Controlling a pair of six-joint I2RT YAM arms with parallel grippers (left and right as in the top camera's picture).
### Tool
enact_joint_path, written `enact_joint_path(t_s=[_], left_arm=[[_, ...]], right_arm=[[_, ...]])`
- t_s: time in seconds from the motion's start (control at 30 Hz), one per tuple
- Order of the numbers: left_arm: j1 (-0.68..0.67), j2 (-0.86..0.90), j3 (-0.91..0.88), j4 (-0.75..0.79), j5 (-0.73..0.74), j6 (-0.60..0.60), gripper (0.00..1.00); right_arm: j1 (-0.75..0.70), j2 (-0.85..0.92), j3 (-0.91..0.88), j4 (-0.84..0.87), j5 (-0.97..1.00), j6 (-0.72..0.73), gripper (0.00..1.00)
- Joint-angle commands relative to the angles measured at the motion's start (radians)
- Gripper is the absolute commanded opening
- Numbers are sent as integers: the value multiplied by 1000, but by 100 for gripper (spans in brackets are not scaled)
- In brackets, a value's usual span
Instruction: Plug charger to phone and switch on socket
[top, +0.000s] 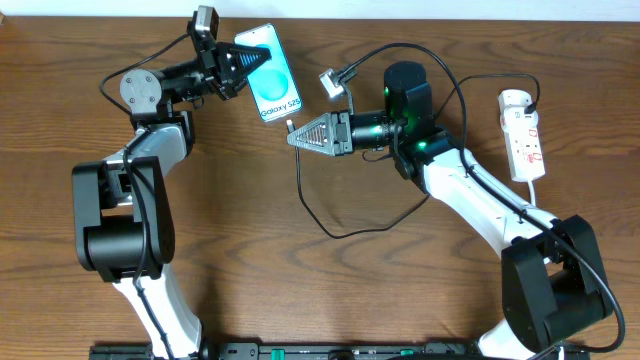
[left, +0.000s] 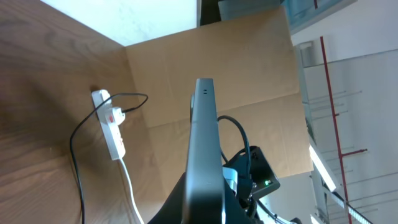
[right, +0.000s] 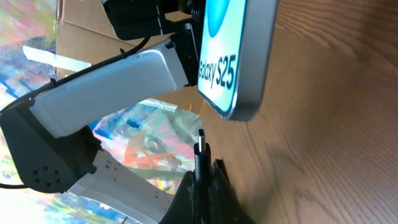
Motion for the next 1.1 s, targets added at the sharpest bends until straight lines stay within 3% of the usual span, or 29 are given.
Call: enact_joint_path(t_s=[0.0, 1.07], left_arm=[[3, -13, 15, 17, 32, 9, 7], [3, -13, 15, 69, 16, -17, 7]], right_arm=[[21, 8, 11, 3, -14, 4, 1], [31, 25, 11, -26, 19, 1, 1]])
